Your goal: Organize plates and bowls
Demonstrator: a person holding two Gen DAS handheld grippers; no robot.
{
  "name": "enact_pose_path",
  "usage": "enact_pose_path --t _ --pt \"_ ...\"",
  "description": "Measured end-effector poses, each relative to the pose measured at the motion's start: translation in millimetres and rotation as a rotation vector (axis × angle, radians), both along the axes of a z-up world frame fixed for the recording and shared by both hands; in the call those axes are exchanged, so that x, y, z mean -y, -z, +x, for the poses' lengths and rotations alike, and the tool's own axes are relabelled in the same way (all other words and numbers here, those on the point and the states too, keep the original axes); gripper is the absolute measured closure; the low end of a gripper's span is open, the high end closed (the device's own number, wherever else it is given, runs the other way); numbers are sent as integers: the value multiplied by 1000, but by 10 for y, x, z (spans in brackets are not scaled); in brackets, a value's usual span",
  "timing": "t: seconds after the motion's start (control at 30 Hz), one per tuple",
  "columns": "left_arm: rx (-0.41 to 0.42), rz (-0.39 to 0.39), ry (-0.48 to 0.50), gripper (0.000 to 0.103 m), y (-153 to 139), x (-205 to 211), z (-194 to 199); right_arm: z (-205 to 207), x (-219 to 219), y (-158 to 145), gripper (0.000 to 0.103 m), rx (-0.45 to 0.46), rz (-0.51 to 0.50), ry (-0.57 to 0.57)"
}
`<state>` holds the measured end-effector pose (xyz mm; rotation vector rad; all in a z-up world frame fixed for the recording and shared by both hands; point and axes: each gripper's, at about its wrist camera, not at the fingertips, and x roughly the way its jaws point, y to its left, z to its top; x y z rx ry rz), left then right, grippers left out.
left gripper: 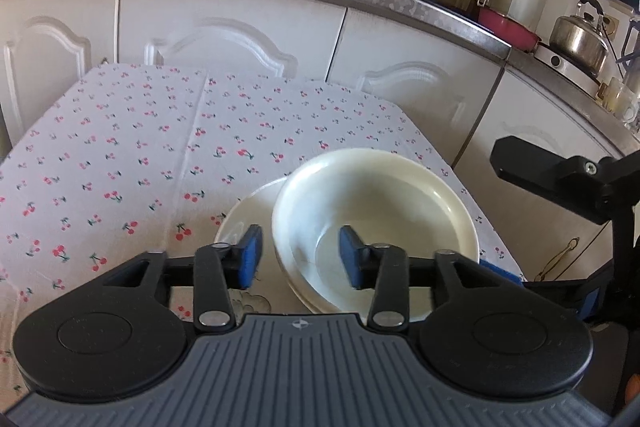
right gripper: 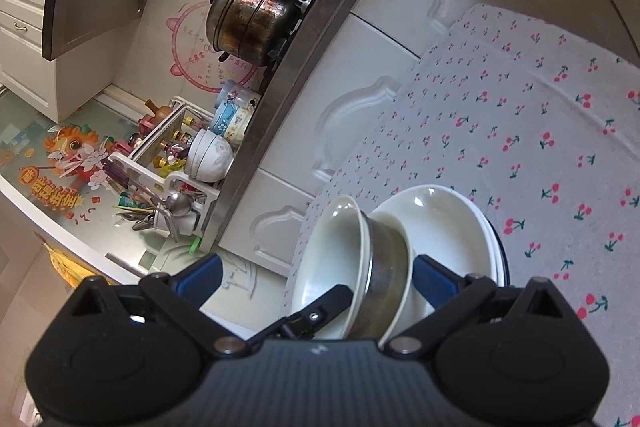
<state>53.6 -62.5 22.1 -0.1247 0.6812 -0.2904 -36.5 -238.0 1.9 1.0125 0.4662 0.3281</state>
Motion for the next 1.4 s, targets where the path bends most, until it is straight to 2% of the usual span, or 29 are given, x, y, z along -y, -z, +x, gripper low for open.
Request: enact_pose_path --t 0.13,0.2,0.27,0.43,0.8,1.4 --pt "25 5 0 36 -97 -34 -85 -68 5 -101 1 14 -47 33" --pt "40 13 3 34 -141 -46 -137 -106 -4 -155 1 22 -69 46" --pt "54 25 2 21 -190 -63 -193 -143 -23 -211 1 29 -95 56" --pt "67 63 -24 6 -251 -101 -326 -243 -120 -353 1 49 -190 72" --pt "59 141 -90 4 -250 -216 -499 -418 -323 -456 1 31 -353 79" --pt "68 174 -146 4 -280 -344 -712 -532 -660 -426 1 -50 -552 36"
